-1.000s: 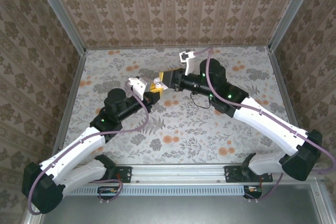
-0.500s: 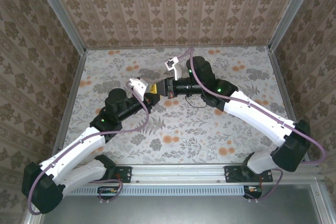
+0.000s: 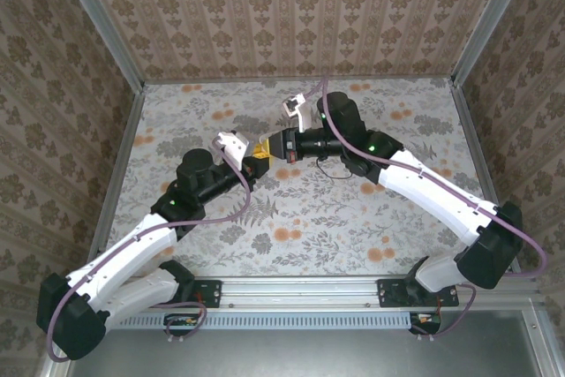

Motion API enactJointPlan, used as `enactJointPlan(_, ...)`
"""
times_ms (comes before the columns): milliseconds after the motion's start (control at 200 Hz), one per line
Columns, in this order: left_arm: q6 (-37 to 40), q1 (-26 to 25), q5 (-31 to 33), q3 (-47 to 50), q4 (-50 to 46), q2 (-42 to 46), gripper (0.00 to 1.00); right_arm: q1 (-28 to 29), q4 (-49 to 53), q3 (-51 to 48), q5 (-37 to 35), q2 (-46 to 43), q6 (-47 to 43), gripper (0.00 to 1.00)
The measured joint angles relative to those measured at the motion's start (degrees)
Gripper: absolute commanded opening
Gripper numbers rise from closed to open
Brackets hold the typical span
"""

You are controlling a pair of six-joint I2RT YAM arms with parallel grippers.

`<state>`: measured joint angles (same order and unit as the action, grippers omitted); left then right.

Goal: Insert the wireless bluetooth earbuds into the charging case

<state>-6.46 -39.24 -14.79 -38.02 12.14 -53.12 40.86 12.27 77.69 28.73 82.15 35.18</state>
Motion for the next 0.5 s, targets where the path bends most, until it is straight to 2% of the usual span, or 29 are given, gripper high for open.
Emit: enactJointPlan(500,0.0,0.0,0.0,0.0,-0.1,0.0,0.00,-0.2,1.4,0.0,-0.2,0.7,-1.3,0.07)
